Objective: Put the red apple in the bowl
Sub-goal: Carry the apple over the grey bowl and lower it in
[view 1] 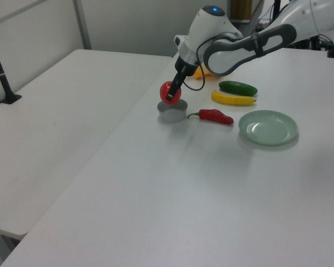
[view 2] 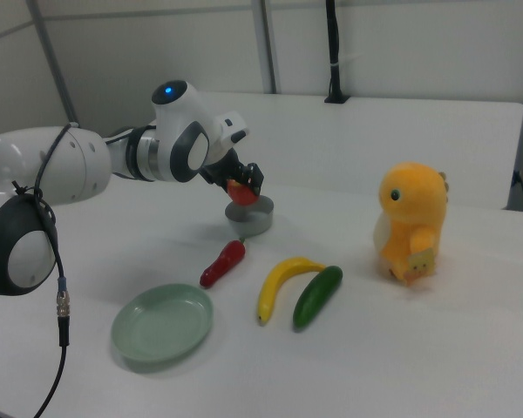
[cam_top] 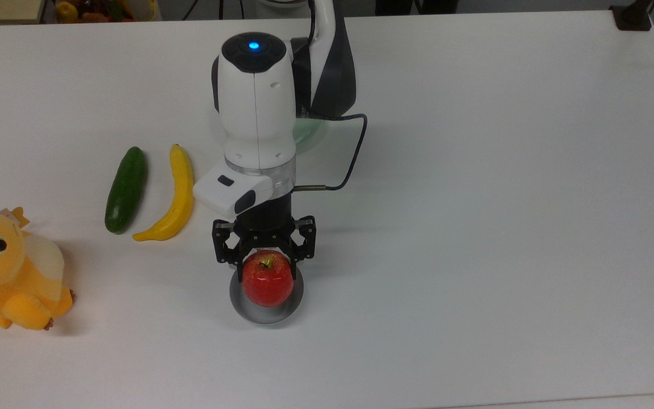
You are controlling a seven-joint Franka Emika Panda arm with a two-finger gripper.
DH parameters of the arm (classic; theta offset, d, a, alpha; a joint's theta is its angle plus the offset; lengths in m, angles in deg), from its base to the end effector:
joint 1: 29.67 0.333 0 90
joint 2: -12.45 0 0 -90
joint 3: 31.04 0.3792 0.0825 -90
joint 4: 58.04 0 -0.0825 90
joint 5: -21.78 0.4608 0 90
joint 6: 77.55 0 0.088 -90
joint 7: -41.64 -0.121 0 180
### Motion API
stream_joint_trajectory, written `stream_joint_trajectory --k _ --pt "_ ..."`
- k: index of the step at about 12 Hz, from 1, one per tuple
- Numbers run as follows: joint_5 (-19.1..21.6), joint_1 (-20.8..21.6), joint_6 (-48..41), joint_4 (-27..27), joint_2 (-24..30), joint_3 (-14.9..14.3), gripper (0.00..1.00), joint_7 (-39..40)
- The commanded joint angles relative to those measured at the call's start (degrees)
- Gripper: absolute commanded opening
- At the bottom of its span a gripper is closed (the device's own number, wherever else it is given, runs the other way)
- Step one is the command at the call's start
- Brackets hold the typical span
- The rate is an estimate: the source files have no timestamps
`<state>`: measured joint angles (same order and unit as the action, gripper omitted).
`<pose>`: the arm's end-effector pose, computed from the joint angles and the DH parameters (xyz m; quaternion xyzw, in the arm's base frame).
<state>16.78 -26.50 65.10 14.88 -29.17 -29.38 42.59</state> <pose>0.8990 0.0681 0.3803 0.9672 0.0702 0.2436 0.0174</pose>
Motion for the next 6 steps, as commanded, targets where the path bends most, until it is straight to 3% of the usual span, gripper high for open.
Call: stream_joint_trajectory --k 1,4,5,6 --pt "0.3 0.3 0.8 -0.2 -1.0 -0.2 0.09 -0.3" --pt "0.3 0.2 1.1 0.5 -2.2 -0.2 0.12 -0.3" --pt "0.3 0.2 1.1 0.5 -2.2 -0.2 0.18 -0.3" --pt "0.3 0.2 2.0 0.9 -2.2 -0.2 0.35 -0.4"
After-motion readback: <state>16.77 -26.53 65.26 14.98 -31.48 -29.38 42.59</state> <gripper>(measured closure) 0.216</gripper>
